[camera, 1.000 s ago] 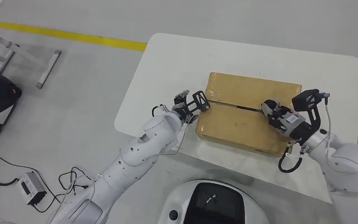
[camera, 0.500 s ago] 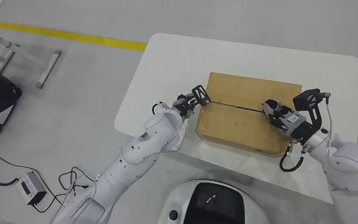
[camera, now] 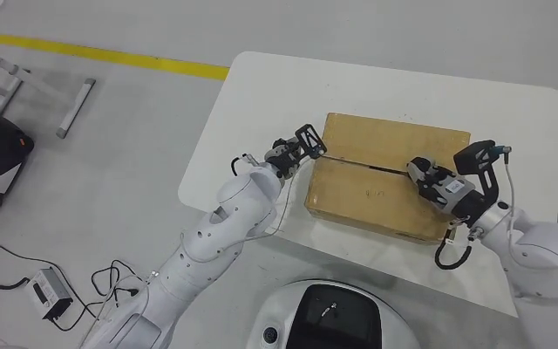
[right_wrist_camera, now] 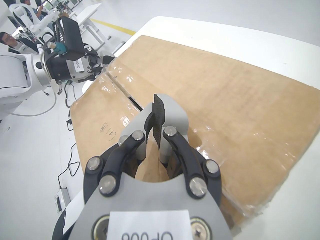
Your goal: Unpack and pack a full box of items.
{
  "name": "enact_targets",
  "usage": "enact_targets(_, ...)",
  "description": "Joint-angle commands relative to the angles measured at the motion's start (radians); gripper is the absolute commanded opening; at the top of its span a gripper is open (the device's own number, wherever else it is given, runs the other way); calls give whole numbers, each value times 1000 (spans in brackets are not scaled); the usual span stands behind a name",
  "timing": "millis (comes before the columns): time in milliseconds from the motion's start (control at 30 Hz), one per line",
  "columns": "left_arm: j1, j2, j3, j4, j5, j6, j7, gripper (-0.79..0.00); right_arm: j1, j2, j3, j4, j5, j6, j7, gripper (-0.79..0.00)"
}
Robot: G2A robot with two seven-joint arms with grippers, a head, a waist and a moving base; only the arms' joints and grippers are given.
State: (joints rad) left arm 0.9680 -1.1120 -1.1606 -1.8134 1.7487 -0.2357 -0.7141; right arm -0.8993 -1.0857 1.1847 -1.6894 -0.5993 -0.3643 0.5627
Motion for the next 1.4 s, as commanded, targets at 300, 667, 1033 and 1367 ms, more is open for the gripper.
enact_targets(300,26,2,-43,-66,-73,-149,-26,0,1,0,10,-8,-1,-4,7,-785)
enact_targets(667,33,-9,-46,-105,-248,-165,-65,-699,38,3,25,8,-25,-39,43,-785)
enact_targets(1033,7,-23,11,-130,-290,-157,-94,0,65,5,15,8,-50,-69,69,-785)
enact_targets(1367,60,-9,-79,-111,-293,-213,-115,0,55,2,-8,14,-55,-72,60,-785)
